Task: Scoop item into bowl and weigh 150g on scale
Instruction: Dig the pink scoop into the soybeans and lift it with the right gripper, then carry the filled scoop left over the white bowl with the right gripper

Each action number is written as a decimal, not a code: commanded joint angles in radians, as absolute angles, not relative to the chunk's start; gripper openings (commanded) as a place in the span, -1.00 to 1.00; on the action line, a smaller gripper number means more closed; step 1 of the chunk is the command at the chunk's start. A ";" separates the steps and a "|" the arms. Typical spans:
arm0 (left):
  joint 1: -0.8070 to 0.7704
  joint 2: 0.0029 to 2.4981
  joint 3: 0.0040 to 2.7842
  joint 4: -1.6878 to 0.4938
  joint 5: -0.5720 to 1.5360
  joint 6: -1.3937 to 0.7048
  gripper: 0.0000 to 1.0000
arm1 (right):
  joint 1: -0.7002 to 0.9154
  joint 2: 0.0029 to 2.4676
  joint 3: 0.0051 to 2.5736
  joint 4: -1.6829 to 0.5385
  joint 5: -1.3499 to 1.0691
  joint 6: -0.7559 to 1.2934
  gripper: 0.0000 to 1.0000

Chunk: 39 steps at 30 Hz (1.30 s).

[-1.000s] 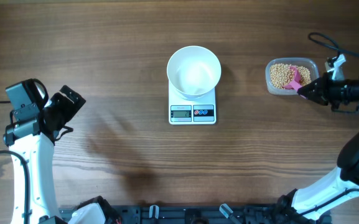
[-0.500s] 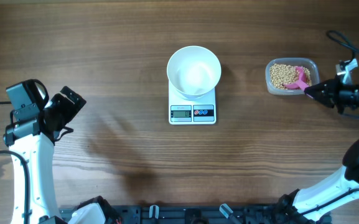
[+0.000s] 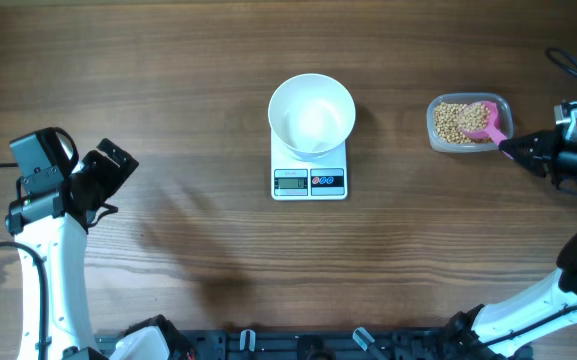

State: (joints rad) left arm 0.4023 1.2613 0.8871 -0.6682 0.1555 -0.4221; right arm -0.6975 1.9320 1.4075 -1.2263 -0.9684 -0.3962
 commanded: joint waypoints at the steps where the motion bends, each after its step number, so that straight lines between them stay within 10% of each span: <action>1: 0.408 1.261 0.884 -0.672 0.168 -0.400 1.00 | -0.700 1.949 1.398 -1.233 -1.048 -0.447 -0.91; 39: 0.408 1.261 0.884 -0.674 0.168 -0.400 1.00 | -0.773 1.949 1.398 -1.534 -1.254 -0.742 -0.91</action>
State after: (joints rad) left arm 0.4023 1.2613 0.8871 -0.6743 0.1555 -0.4194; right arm -0.7910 1.9320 1.4075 -1.5181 -1.1683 -0.7006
